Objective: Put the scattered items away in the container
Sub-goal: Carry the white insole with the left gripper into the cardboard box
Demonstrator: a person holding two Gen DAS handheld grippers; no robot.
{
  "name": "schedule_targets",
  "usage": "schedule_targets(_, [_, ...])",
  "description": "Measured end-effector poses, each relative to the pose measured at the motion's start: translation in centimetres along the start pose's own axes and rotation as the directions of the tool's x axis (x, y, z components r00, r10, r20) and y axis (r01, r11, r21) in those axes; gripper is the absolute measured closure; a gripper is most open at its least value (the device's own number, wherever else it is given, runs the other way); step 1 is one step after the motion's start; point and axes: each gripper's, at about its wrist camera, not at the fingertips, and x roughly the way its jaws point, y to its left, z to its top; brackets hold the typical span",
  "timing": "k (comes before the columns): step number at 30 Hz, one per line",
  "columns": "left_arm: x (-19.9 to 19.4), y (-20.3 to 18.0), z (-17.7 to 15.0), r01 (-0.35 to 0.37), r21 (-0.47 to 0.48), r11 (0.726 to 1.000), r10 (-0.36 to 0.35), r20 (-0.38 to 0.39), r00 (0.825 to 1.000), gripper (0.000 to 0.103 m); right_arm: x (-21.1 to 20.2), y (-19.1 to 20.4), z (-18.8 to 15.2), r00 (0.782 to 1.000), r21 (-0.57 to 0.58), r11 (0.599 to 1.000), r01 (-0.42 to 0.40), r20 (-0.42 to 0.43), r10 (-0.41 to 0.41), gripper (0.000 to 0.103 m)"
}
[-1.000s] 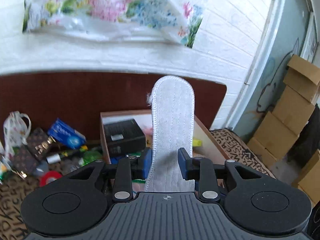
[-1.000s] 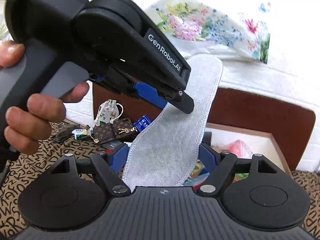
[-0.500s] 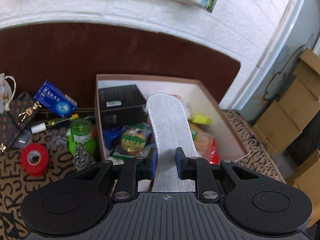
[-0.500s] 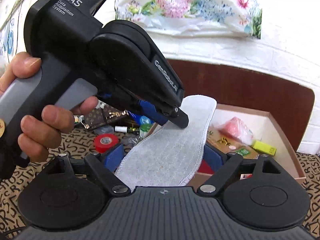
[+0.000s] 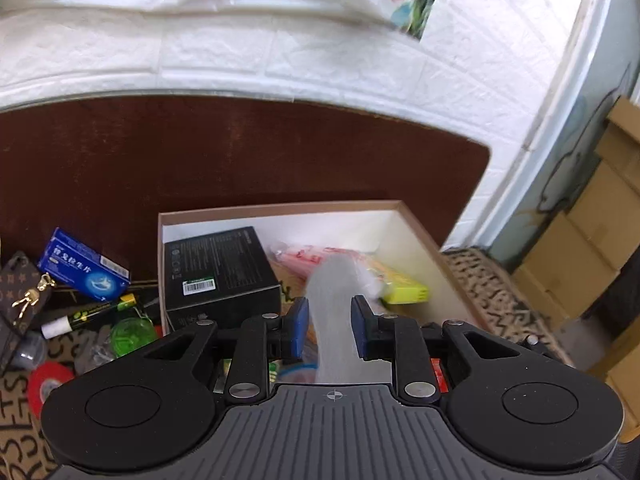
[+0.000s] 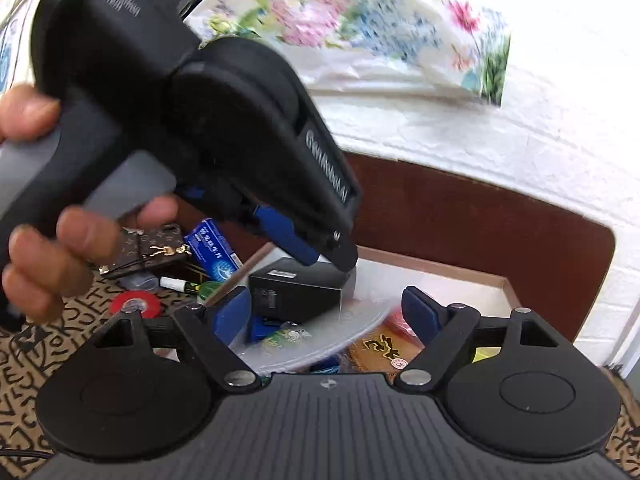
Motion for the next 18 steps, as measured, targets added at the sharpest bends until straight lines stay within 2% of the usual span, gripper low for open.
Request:
schedule_targets(3, [2.2, 0.8, -0.6, 0.001, -0.021, 1.0, -0.003, -0.055, 0.998, 0.063, 0.8, -0.3, -0.7, 0.999, -0.008, 1.0, 0.011, -0.041, -0.012, 0.018])
schedule_targets(5, [3.0, 1.3, -1.2, 0.015, -0.026, 1.0, -0.017, -0.074, 0.997, 0.052, 0.8, -0.8, -1.2, 0.998, -0.003, 1.0, 0.014, -0.057, -0.014, 0.016])
schedule_targets(7, [3.4, 1.8, -1.6, 0.018, -0.027, 0.999, -0.021, -0.084, 0.996, 0.029, 1.0, -1.2, -1.8, 0.997, 0.015, 1.0, 0.02, -0.074, -0.019, 0.015])
schedule_targets(10, [3.5, 2.1, -2.0, 0.02, -0.043, 0.999, -0.023, -0.065, 0.998, 0.019, 1.3, -1.8, -2.3, 0.993, 0.032, 0.998, 0.045, -0.108, -0.042, 0.015])
schedule_targets(12, [3.5, 2.2, -1.9, 0.022, -0.046, 0.999, -0.025, -0.069, 0.997, 0.015, 1.7, -2.2, -2.4, 0.984, 0.033, 0.995, 0.09, -0.16, -0.083, 0.016])
schedule_targets(13, [3.5, 2.3, -1.9, 0.022, -0.046, 0.999, -0.025, -0.07, 0.997, 0.014, 1.9, -2.4, -2.4, 0.977, 0.03, 0.993, 0.11, -0.186, -0.103, 0.02])
schedule_targets(14, [3.5, 2.3, -1.9, 0.023, -0.045, 0.999, -0.026, -0.069, 0.997, 0.014, 2.1, -2.7, -2.5, 0.971, 0.026, 0.992, 0.126, -0.207, -0.118, 0.03])
schedule_targets(15, [3.5, 2.3, -1.9, 0.024, -0.042, 0.999, -0.027, -0.068, 0.997, 0.014, 2.3, -3.0, -2.7, 0.965, 0.023, 0.99, 0.141, -0.225, -0.133, 0.033])
schedule_targets(18, [3.4, 2.2, -2.0, 0.021, -0.036, 0.999, -0.024, -0.071, 0.997, 0.012, 2.7, -3.8, -3.3, 0.949, 0.034, 0.983, 0.179, -0.27, -0.163, 0.033])
